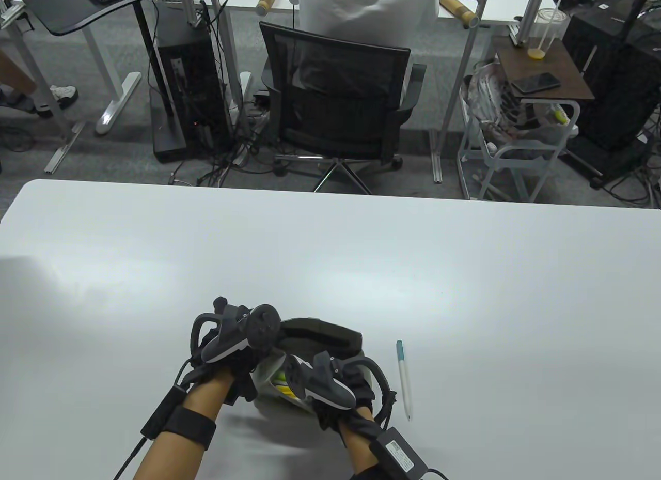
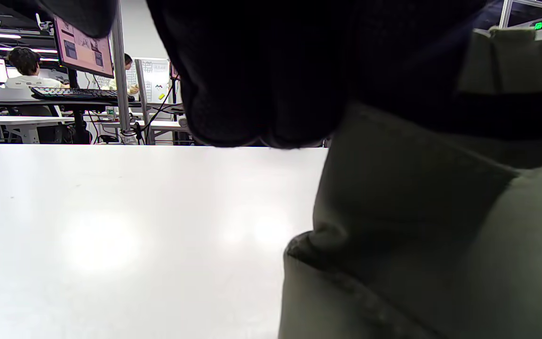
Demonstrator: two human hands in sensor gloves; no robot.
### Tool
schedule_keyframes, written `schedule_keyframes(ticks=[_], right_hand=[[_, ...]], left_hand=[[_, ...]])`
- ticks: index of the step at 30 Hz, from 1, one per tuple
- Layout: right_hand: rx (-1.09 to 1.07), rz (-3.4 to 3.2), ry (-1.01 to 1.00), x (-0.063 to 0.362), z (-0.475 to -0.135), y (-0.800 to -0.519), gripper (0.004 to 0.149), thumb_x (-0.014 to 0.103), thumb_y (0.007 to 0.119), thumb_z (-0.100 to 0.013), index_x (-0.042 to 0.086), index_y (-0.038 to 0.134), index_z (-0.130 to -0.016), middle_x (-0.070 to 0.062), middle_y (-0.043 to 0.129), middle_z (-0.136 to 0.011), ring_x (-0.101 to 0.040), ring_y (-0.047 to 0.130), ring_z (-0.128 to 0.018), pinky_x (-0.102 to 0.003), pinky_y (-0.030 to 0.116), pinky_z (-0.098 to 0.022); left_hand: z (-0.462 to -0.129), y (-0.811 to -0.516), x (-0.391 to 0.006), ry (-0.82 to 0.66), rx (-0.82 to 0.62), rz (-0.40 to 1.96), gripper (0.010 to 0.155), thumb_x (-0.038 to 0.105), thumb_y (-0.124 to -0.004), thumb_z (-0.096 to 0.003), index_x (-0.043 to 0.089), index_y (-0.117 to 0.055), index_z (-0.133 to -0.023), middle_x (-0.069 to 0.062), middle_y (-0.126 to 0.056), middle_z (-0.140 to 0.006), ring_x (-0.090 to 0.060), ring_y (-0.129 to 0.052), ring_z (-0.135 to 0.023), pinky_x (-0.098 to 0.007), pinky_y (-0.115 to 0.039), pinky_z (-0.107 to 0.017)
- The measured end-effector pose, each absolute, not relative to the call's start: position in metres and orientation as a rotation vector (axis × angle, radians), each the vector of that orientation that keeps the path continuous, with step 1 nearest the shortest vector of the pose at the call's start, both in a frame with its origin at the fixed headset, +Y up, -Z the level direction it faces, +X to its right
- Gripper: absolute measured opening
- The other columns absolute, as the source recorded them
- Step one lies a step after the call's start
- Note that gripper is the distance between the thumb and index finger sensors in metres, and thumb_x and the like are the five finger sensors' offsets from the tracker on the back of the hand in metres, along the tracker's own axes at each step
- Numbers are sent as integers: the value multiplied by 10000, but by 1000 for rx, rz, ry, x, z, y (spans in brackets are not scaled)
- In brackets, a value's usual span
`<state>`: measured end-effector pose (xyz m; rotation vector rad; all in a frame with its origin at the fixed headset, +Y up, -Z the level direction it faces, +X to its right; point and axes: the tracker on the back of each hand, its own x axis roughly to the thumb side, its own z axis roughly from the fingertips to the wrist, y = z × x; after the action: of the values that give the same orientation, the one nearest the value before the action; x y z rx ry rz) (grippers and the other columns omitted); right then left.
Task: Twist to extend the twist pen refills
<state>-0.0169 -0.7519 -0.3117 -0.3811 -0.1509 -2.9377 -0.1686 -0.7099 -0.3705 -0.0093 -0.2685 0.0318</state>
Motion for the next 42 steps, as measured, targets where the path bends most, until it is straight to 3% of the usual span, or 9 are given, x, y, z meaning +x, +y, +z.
schedule_keyframes(ticks=[9,18,24,27,31,37,42], right_hand=[[-259,-3002,-142,-4,-305,-732,440,309,791,-343,251,868,-772,-49,881,-710,-153,965,-379,-266,845,-239],[-202,-3209,124,18,-288,-698,439,305,791,-342,243,862,-770,-49,932,-699,-136,1003,-327,-265,855,-197],[-180,-3398,375,32,-278,-687,440,333,792,-340,238,870,-762,-46,958,-703,-121,1007,-297,-252,854,-170],[-145,-3505,548,36,-273,-682,439,332,800,-338,216,879,-754,-71,987,-665,-102,1010,-239,-241,856,-138],[-168,-3606,634,39,-270,-678,449,344,807,-335,185,875,-750,-77,1001,-604,-81,999,-197,-235,853,-118],[-206,-3578,739,37,-266,-675,451,356,812,-335,183,868,-748,-72,997,-597,-70,996,-194,-230,854,-119],[-228,-3570,774,37,-261,-672,450,357,813,-336,183,865,-749,-71,996,-599,-68,994,-195,-229,854,-121]], left_hand=[[-371,-709,-169,-264,4,16,432,428,-838,-485,232,-901,-865,-29,-1009,-705,-312,-982,-699,-793,-451,-678],[-369,-704,-173,-268,-34,35,492,468,-844,-485,212,-878,-903,-43,-1001,-754,-330,-970,-736,-803,-442,-670],[-346,-660,-183,-277,39,139,594,501,-823,-504,176,-802,-1002,-94,-950,-881,-382,-916,-827,-817,-415,-665],[-331,-633,-182,-295,127,265,584,495,-790,-528,161,-799,-1006,-104,-948,-883,-387,-915,-823,-816,-419,-663],[-311,-603,-173,-327,227,431,530,441,-775,-551,141,-817,-986,-110,-964,-850,-383,-932,-789,-808,-437,-661],[-292,-583,-147,-373,281,392,598,528,-765,-535,128,-833,-973,-113,-978,-830,-382,-946,-767,-806,-457,-656],[-288,-578,-132,-352,348,332,546,493,-874,-487,152,-865,-914,-71,-1003,-755,-342,-982,-700,-782,-491,-664]])
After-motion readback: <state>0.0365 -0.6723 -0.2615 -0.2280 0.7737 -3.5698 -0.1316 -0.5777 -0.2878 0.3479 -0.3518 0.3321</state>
